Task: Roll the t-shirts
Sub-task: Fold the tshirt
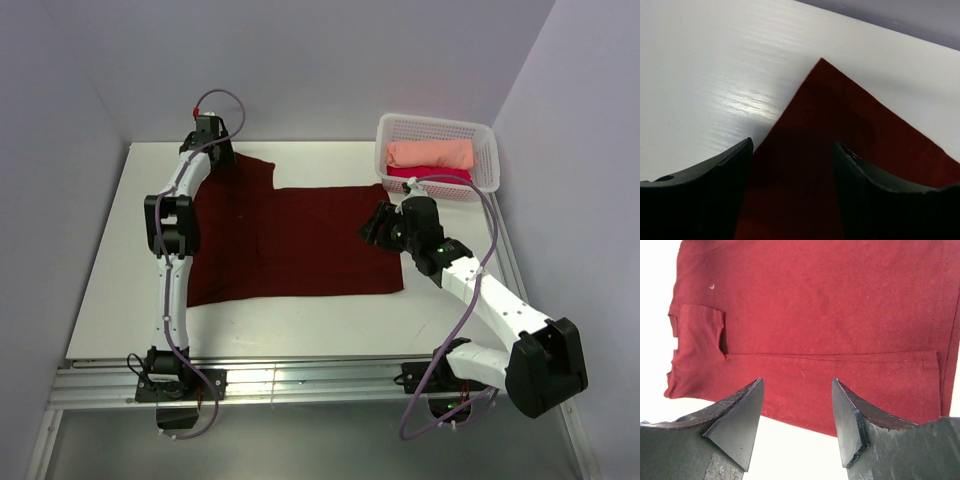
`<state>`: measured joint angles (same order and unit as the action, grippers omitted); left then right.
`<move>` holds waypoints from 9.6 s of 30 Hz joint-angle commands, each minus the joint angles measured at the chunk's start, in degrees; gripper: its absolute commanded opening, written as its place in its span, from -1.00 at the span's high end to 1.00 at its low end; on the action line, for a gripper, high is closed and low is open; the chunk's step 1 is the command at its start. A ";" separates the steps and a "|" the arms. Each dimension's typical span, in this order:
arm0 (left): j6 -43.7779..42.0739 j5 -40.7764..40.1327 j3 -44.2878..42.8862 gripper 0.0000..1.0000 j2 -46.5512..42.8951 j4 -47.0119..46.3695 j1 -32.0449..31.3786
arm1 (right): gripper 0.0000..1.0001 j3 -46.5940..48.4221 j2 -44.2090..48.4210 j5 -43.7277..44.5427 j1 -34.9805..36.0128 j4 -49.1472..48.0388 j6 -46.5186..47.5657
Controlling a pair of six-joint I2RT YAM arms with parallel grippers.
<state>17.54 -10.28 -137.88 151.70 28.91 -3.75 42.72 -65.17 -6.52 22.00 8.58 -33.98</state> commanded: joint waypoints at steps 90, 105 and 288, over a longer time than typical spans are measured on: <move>-2.25 -19.60 40.76 0.99 -25.22 -13.96 1.81 | -0.34 65.81 -62.09 12.59 -5.30 22.35 2.34; -2.33 -21.36 40.86 1.00 -24.70 -15.72 1.81 | -0.33 88.41 -77.56 14.26 -5.56 30.09 2.60; 10.84 -42.01 77.68 0.99 -67.32 -12.56 -23.14 | 1.00 28.21 -39.42 20.24 -9.87 6.72 -8.65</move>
<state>25.91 -49.71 -60.93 87.55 16.01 -26.02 72.10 -106.32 12.49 12.82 15.68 -41.85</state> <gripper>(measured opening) 0.010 0.007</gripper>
